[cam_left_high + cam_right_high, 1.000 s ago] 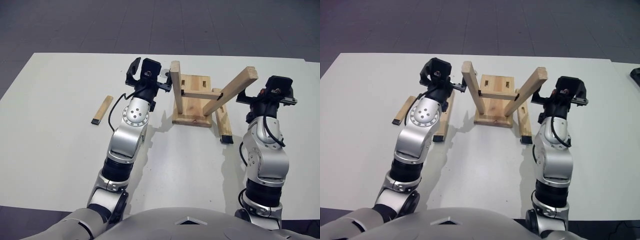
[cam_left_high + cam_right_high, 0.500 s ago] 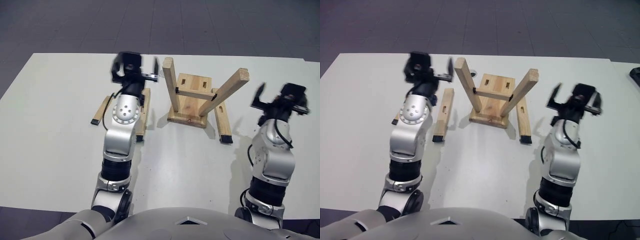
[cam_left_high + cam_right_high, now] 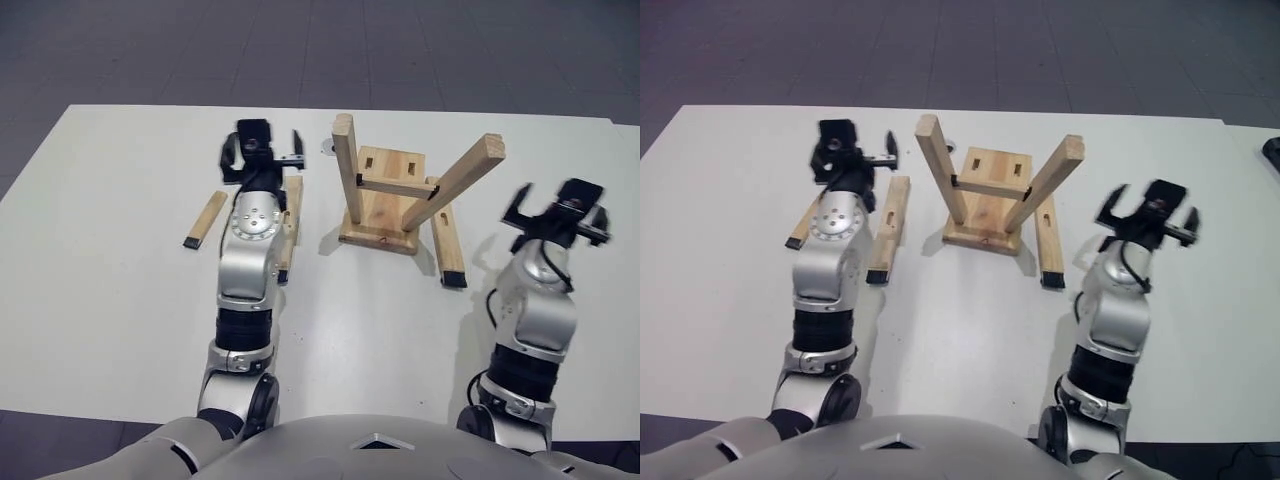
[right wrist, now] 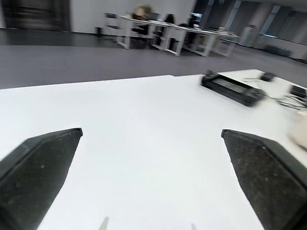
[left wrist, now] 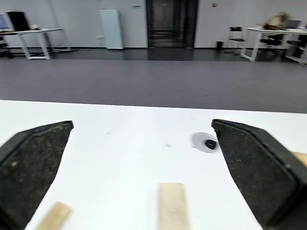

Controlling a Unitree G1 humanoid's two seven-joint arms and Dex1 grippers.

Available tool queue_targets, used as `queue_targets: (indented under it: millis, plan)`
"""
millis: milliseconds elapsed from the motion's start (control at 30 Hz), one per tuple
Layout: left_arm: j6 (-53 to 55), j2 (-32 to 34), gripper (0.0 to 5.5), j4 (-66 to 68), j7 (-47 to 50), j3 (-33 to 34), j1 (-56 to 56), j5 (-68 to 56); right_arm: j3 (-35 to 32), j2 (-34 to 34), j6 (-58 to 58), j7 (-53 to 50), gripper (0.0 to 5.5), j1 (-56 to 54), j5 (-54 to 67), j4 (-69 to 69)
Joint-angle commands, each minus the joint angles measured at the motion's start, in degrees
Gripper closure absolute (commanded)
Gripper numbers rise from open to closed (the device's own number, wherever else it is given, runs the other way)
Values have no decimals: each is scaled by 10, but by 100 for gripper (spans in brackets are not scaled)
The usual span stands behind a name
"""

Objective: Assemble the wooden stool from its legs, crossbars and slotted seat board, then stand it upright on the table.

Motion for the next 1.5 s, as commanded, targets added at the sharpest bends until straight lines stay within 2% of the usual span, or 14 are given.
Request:
queue_targets:
  millis: [33,133,233,367,500,567,633,700,767,833,933,1067,1233,1500]
  plan:
    - [-46,25,12,-30,-105,-127,3,4,70,7,-48,92,10,-11,51,-44]
    - [-37,29,12,7,-146,-188,-5,16,173,33,-71,155,10,-20,80,-82]
    - [-21,24,12,53,-123,-154,-27,23,182,50,-59,129,10,-22,58,-67]
    - [-11,8,12,74,-80,-114,-36,29,113,40,-19,66,10,-24,20,-8]
    - [-3,-24,12,47,0,-19,-20,7,20,23,24,-2,10,-29,-1,36]
    - [-16,-21,12,27,17,0,-19,11,-5,15,22,-6,10,-29,1,34]
    - [-33,-14,12,7,5,-15,-21,16,-9,14,6,15,10,-32,20,16]
    - [-50,-8,12,-5,-30,-61,-23,18,21,20,-15,57,10,-33,44,-18]
    - [-56,0,12,-4,-67,-126,-20,31,109,32,-32,125,10,-32,79,-78]
    - [-49,3,12,10,-93,-157,-19,33,180,52,-29,158,10,-30,100,-118]
    - [-30,8,12,44,-97,-152,-30,40,185,75,-19,115,10,-27,68,-92]
    - [-22,-2,12,59,-76,-134,-29,42,128,67,8,58,10,-23,24,-33]
    - [-10,-25,12,41,-17,-42,-12,17,44,45,27,14,10,-25,11,8]
    - [-58,-5,12,-15,8,18,4,9,122,-93,-111,171,10,-69,-9,98]
